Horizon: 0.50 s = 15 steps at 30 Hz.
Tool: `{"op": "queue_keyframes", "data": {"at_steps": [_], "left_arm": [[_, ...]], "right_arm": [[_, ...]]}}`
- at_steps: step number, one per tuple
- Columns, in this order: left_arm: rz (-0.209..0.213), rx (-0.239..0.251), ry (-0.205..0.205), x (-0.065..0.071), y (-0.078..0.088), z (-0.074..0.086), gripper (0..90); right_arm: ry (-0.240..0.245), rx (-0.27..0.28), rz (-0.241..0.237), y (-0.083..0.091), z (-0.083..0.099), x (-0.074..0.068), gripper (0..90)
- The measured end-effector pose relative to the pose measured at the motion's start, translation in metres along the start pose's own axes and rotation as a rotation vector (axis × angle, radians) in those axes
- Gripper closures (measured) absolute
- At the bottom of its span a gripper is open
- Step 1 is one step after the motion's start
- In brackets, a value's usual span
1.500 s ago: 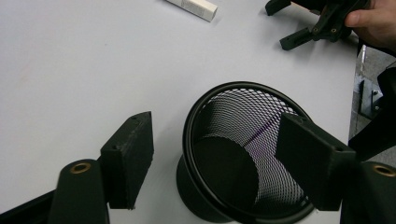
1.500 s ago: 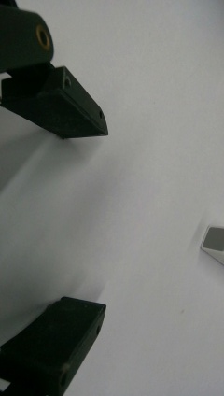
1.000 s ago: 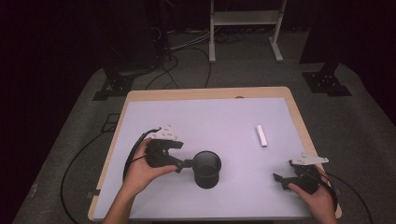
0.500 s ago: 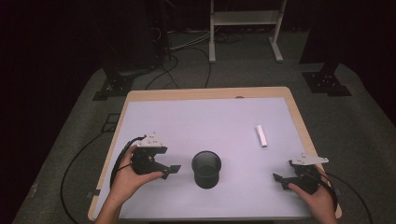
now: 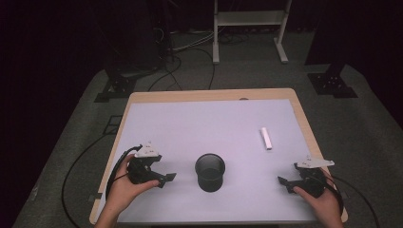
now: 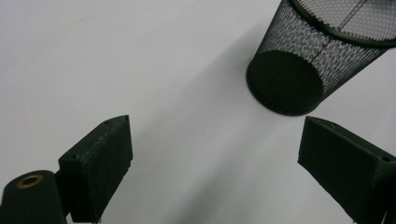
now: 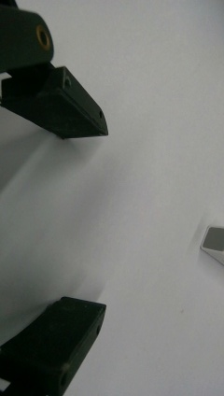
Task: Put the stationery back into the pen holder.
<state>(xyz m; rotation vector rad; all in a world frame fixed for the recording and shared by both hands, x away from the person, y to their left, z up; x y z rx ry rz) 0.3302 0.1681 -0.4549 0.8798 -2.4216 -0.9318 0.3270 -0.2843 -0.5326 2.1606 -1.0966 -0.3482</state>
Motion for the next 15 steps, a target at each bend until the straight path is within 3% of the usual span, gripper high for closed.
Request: {"op": "queue_keyframes", "data": {"at_steps": [15], "left_arm": [[-0.086, -0.086, 0.013, -0.016, -0.014, 0.042, 9.4]], "right_arm": [[0.0, -0.005, 0.0, 0.0, 0.0, 0.0, 11.6]]}}
Point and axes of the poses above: each handheld gripper's, and its own axes: y roughly backward along the jaws, z roughly out of its underside, x roughly to its right, the point moved 7 cm from there along -y, roughly forward along the jaws, and after that the axes turned 6 degrees about y, right-handed, at the moved point
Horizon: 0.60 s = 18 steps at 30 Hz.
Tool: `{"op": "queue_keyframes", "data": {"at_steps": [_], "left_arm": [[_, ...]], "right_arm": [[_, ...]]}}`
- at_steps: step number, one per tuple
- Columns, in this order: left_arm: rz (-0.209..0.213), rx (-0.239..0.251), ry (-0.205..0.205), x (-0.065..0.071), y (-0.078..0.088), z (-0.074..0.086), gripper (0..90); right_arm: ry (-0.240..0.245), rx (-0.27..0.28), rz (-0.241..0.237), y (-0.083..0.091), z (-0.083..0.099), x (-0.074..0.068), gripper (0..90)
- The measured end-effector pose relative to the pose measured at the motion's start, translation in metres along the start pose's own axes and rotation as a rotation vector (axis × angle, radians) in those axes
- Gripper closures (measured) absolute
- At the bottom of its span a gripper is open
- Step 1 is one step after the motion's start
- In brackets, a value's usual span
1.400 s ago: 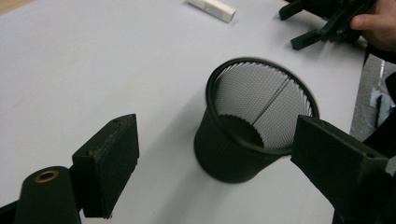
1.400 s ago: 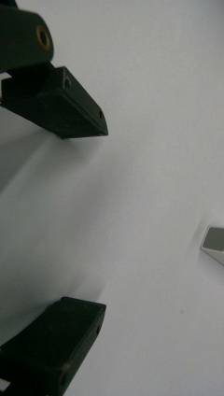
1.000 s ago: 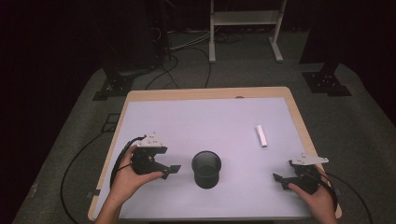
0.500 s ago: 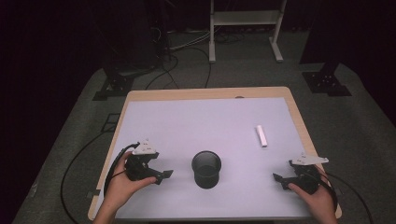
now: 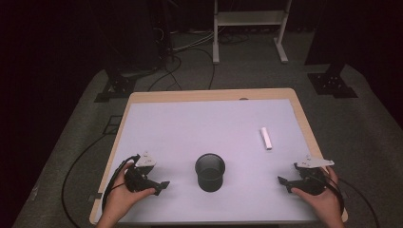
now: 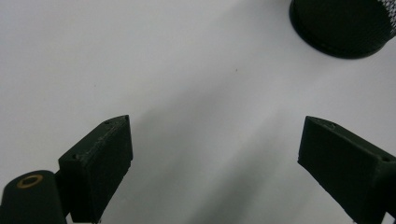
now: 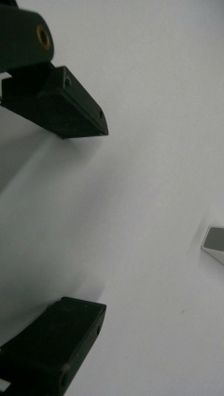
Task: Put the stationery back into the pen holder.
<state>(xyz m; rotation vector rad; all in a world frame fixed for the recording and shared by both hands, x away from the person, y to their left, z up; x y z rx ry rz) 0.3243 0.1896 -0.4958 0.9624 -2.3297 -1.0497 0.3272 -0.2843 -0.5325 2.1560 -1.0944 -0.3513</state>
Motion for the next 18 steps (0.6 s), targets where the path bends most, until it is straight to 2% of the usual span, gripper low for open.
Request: {"op": "queue_keyframes", "data": {"at_steps": [6, 14, 18], "left_arm": [[-0.016, 0.002, 0.0, -0.007, -0.006, 0.005, 9.4], [-0.022, -0.001, 0.003, -0.015, -0.014, 0.012, 9.4], [-0.023, 0.007, -0.002, -0.019, -0.018, 0.016, 9.4]], "right_arm": [[-0.003, -0.004, -0.002, 0.0, -0.001, 0.0, 11.2], [-0.031, -0.038, 0.012, -0.001, -0.004, 0.001, 13.3], [-0.034, -0.072, 0.021, -0.001, -0.006, 0.001, 15.5]]}}
Point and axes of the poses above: each handheld gripper's, and its own axes: y roughly backward along the jaws, z roughly out of its underside, x roughly to its right, the point moved 7 cm from there along -y, roughly forward along the jaws, and after that the axes turned 6 degrees about y, right-handed, at the moved point
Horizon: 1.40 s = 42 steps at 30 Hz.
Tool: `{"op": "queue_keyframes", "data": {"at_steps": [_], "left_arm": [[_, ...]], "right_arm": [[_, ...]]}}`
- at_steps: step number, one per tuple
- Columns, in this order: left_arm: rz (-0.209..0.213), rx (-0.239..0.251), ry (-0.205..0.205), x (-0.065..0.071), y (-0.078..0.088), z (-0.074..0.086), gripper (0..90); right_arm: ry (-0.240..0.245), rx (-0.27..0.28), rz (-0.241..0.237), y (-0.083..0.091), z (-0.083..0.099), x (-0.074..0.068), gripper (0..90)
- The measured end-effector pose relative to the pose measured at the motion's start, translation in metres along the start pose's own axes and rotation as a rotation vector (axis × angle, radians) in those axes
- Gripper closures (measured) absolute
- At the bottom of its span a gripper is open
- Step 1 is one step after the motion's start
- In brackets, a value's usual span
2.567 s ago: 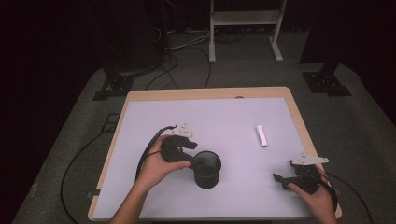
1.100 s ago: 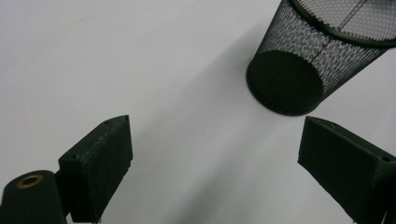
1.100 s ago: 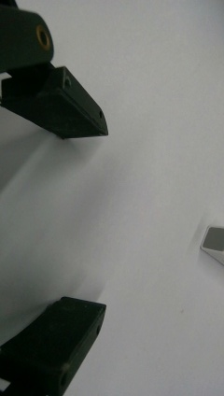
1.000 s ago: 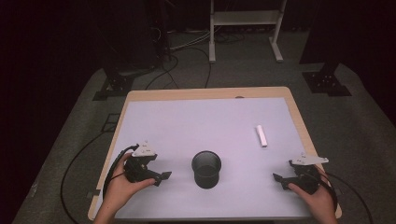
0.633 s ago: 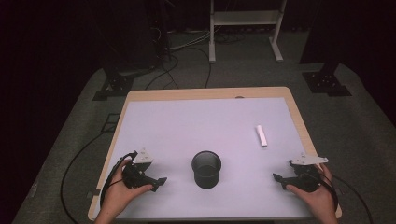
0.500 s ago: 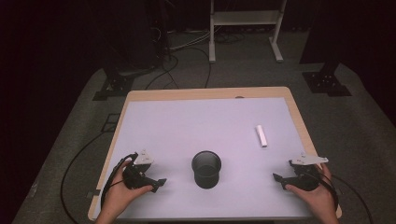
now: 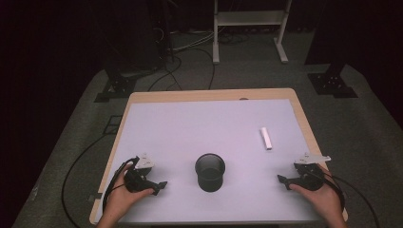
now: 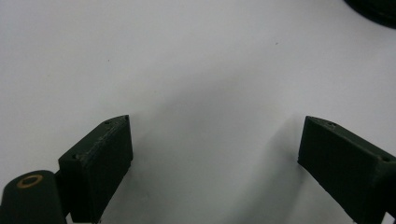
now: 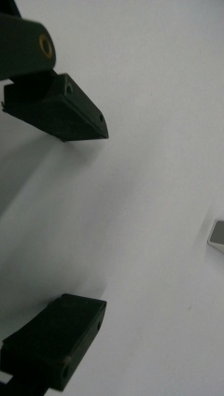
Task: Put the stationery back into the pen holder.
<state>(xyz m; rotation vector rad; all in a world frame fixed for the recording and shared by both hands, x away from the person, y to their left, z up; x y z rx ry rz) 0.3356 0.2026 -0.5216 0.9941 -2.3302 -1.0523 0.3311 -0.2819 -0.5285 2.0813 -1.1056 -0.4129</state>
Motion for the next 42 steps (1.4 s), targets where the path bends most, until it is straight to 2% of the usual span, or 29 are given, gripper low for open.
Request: {"op": "queue_keyframes", "data": {"at_steps": [2, 4, 5, 13, 15, 25, 31, 42], "left_arm": [[0.001, 0.011, -0.007, -0.001, -0.001, 0.001, 9.2], [0.004, 0.021, -0.012, -0.002, -0.001, 0.002, 9.2], [0.007, 0.026, -0.014, -0.002, -0.001, 0.002, 9.0], [0.013, 0.094, -0.016, -0.001, -0.002, 0.006, 7.2], [0.015, 0.104, -0.016, -0.001, -0.002, 0.007, 7.0], [0.014, 0.101, -0.018, -0.001, -0.002, 0.007, 6.9], [0.015, 0.102, -0.017, -0.001, -0.002, 0.008, 6.7], [0.016, 0.103, -0.016, -0.001, -0.002, 0.008, 6.6]], "right_arm": [[-0.004, -0.006, 0.003, 0.0, -0.001, 0.0, 16.6], [-0.009, -0.012, 0.015, 0.002, -0.002, 0.0, 25.4], [-0.013, -0.017, 0.012, 0.002, -0.003, -0.001, 26.5], [-0.027, -0.041, 0.018, 0.003, -0.01, -0.002, 28.3], [-0.049, -0.048, 0.01, 0.004, -0.012, -0.002, 30.6], [-0.059, -0.045, 0.013, 0.008, -0.029, 0.002, 34.8], [-0.041, -0.043, 0.029, 0.007, -0.039, 0.006, 36.6], [-0.053, -0.017, 0.016, 0.005, -0.059, 0.011, 36.7]]}}
Point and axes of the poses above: each handheld gripper's, and its own axes: y roughly backward along the jaws, z roughly out of its underside, x roughly to its right, the point moved 7 cm from there along -y, roughly forward along the jaws, and after that the axes turned 6 degrees about y, right-handed, at the moved point
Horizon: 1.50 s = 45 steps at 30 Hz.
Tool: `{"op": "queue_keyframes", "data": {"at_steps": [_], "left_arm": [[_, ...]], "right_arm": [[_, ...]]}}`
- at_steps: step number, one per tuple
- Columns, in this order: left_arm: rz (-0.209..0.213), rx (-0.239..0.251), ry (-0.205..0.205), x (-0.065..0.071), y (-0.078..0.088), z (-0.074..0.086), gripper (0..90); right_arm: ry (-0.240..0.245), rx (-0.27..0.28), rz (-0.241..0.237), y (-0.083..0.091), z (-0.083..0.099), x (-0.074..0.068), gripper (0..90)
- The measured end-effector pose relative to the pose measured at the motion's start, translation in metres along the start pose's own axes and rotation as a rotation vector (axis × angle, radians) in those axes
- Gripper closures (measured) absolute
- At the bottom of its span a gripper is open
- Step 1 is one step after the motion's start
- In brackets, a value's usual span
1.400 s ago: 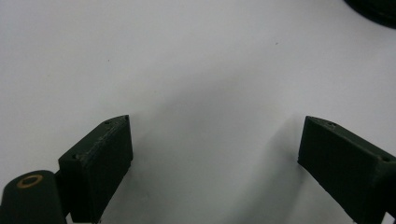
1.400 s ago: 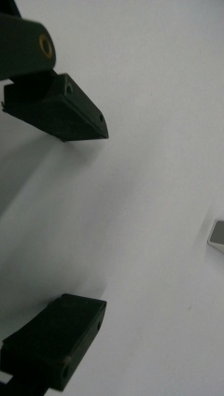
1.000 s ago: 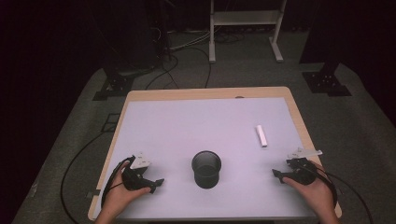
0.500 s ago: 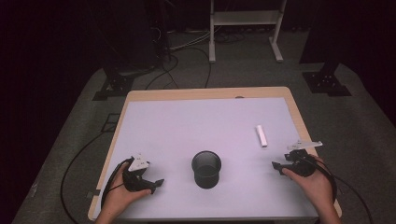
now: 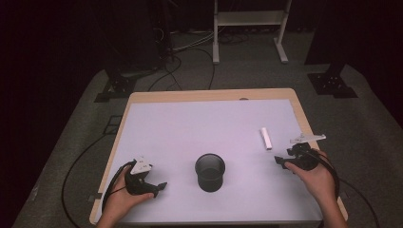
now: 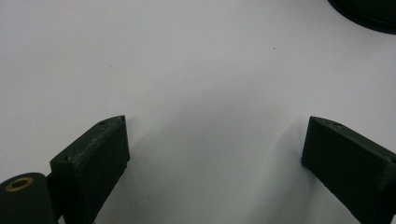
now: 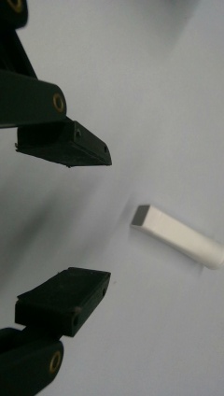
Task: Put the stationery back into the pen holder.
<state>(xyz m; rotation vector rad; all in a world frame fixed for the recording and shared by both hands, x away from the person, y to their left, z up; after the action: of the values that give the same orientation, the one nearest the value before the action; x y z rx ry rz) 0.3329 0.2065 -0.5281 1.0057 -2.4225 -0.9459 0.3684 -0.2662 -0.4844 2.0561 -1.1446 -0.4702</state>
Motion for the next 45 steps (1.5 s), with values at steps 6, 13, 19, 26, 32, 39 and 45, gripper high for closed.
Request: {"op": "queue_keyframes", "data": {"at_steps": [6, 13, 19, 26, 32, 39, 45], "left_arm": [[0.0, 0.0, 0.0, 0.0, 0.0, 0.0, 6.6], [0.0, 0.0, 0.0, 0.0, 0.0, 0.0, 6.6], [0.0, 0.0, 0.0, 0.0, 0.0, 0.0, 6.6], [0.0, 0.0, 0.0, 0.0, 0.0, 0.0, 6.7], [0.0, 0.001, 0.0, 0.0, 0.0, 0.0, 6.6], [0.0, 0.001, 0.0, 0.0, 0.0, 0.0, 6.6], [0.0, 0.001, 0.0, 0.0, 0.0, 0.0, 6.6]], "right_arm": [[-0.014, 0.003, -0.01, -0.003, -0.007, 0.002, 36.8], [-0.008, 0.008, -0.012, -0.009, -0.02, 0.003, 37.7], [-0.01, -0.008, -0.008, -0.016, -0.029, 0.006, 38.8], [0.001, -0.036, 0.0, -0.025, -0.037, 0.008, 41.3], [-0.004, -0.053, 0.002, -0.033, -0.044, 0.01, 42.1], [-0.015, -0.077, 0.005, -0.044, -0.05, 0.012, 44.8], [-0.022, -0.1, 0.008, -0.054, -0.052, 0.014, 45.9]]}}
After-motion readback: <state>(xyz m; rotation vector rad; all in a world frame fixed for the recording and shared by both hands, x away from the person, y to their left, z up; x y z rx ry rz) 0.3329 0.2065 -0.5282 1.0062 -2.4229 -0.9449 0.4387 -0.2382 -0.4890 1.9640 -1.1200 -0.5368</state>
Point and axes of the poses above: each handheld gripper's, and its own axes: y roughly backward along the jaws, z roughly out of its underside, x roughly to its right, the point moved 7 cm from there along -y, roughly forward along the jaws, and after that the axes turned 6 degrees about y, right-handed, at the moved point
